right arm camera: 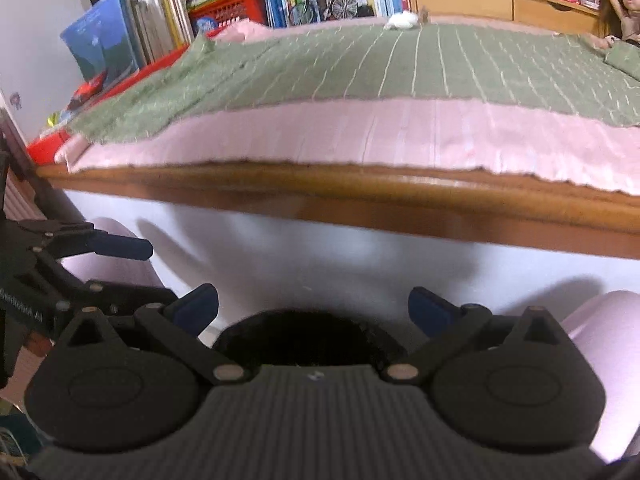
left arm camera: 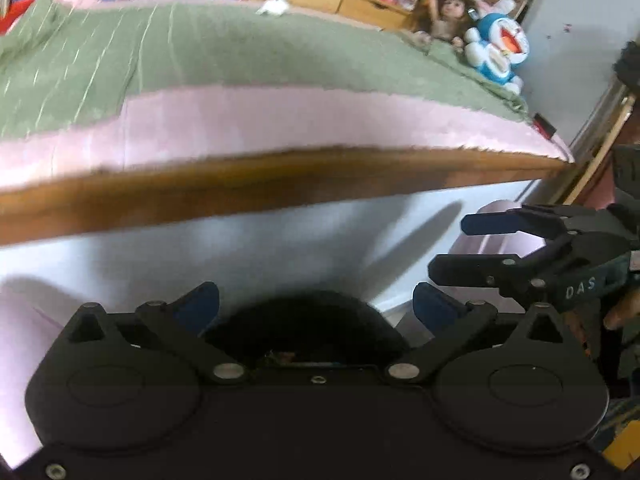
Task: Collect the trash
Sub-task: 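Raise both open grippers back over the bed toward the white tissue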
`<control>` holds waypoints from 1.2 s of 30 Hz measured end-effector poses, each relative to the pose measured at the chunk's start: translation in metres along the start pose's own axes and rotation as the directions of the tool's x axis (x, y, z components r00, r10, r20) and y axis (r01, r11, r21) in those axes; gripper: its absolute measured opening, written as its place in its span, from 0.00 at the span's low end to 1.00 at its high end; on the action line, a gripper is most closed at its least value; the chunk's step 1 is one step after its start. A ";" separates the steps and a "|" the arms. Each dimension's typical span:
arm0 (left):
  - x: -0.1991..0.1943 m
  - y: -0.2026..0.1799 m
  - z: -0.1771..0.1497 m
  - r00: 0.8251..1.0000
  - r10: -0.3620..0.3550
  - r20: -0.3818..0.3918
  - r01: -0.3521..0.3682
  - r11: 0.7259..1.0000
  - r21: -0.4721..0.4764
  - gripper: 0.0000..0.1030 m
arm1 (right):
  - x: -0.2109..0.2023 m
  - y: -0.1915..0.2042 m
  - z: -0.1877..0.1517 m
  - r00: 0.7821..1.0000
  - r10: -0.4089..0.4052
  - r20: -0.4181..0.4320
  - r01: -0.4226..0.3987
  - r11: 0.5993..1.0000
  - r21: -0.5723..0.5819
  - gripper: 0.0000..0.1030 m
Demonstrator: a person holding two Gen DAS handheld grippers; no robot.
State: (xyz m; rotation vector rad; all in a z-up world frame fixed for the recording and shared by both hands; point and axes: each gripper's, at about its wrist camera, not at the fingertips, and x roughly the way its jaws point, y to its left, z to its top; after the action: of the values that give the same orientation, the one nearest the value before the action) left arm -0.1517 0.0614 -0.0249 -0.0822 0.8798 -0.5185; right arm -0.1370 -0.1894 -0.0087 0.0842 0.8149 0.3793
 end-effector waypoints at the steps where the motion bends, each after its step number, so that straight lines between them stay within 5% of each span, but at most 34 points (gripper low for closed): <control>1: -0.004 -0.001 0.004 1.000 -0.008 0.014 0.008 1.000 0.003 1.00 | -0.002 -0.002 0.003 1.000 0.006 0.007 -0.006 1.000 0.003 1.00; 7: -0.015 0.001 0.037 0.995 -0.023 0.098 0.025 1.000 -0.016 1.00 | -0.012 -0.010 0.027 0.997 0.041 0.068 -0.040 0.999 -0.007 1.00; 12: -0.021 0.000 0.081 0.983 0.006 0.185 -0.009 1.000 0.018 1.00 | -0.023 -0.017 0.064 0.992 -0.003 0.125 0.009 0.999 -0.045 1.00; 18: -0.022 -0.009 0.141 0.961 0.059 0.271 -0.068 0.997 0.023 1.00 | -0.048 -0.031 0.122 0.960 -0.056 0.274 0.077 0.995 -0.066 1.00; 27: -0.011 -0.006 0.219 0.921 0.047 0.386 -0.072 0.996 0.051 1.00 | -0.056 -0.068 0.202 0.918 -0.042 0.394 0.039 0.999 0.015 1.00; 31: 0.015 0.002 0.257 0.919 0.102 0.381 -0.133 0.990 0.056 1.00 | -0.043 -0.080 0.234 0.907 -0.086 0.413 0.094 0.996 0.000 1.00; 36: 0.070 0.007 0.306 0.946 0.110 0.304 -0.174 0.966 0.191 1.00 | -0.010 -0.109 0.284 0.902 -0.173 0.396 0.172 0.984 0.038 1.00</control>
State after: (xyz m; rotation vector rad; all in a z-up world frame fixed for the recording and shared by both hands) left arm 0.1182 -0.0076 0.1199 0.1016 0.5317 -0.4490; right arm 0.0945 -0.2739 0.1698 0.0865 0.4138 0.1827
